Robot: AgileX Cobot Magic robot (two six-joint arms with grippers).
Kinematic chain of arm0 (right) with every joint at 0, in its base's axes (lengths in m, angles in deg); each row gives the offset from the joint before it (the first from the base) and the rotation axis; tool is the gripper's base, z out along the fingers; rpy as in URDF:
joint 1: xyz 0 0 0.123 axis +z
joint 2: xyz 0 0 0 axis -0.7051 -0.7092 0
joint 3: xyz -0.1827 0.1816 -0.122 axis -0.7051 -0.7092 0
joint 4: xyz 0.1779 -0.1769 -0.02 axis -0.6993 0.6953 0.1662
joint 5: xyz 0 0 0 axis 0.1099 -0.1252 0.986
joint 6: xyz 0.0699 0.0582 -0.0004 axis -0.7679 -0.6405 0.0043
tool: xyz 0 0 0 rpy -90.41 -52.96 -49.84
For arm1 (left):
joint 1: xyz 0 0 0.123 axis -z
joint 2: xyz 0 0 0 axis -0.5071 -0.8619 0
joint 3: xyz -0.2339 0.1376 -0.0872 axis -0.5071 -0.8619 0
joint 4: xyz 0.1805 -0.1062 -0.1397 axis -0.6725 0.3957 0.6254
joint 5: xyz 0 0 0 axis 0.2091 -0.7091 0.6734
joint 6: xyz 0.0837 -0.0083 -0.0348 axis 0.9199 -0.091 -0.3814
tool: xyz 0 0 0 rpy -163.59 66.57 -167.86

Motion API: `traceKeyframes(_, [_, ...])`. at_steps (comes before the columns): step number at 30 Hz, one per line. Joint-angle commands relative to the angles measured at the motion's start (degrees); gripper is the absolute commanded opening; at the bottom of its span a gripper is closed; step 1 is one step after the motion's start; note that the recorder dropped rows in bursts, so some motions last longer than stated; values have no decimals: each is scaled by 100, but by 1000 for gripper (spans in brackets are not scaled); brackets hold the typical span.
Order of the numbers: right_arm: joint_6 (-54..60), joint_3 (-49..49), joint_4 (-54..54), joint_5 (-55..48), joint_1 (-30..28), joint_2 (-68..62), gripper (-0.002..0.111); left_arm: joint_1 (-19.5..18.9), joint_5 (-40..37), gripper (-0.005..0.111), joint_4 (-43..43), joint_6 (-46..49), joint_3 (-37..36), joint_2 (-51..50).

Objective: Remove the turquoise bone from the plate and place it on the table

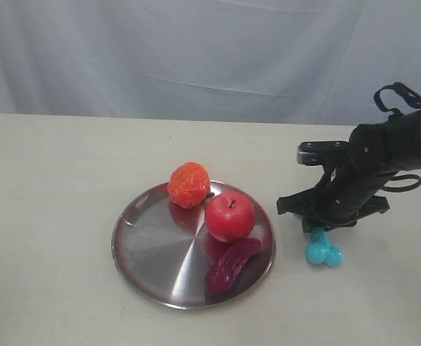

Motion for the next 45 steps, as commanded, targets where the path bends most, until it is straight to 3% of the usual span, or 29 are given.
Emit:
traceKeyframes(1, [45,9,56,21,-20,14,61,-26,31,0,-36,-11,-15,7])
traceKeyframes(3, [-5,12,0,21,-20,57,71,-26,31,0,-36,-11,-15,7])
traceKeyframes(8, [-28,133,0,-273,-20,411,72,-26,31,0,-36,-11,-15,7])
traceKeyframes(11, [-83,403,0,-953,-20,734,72,-26,31,0,-36,-11,-15,7])
traceKeyframes(17, [-265,911,0,-2474,-20,1609,60,-26,31,0,-36,-11,-15,7])
traceKeyframes(23, [-425,940,0,-3758,-20,2718,58,-26,31,0,-36,-11,-15,7])
traceKeyframes(26, [-414,940,0,-4287,-20,3298,51,-26,31,0,-36,-11,-15,7])
traceKeyframes(35, [-414,940,-427,-4338,-20,5303,24,-26,31,0,-36,-11,-15,7])
traceKeyframes(45, [-401,710,-501,-4338,249,6942,23,-26,31,0,-36,-11,-15,7])
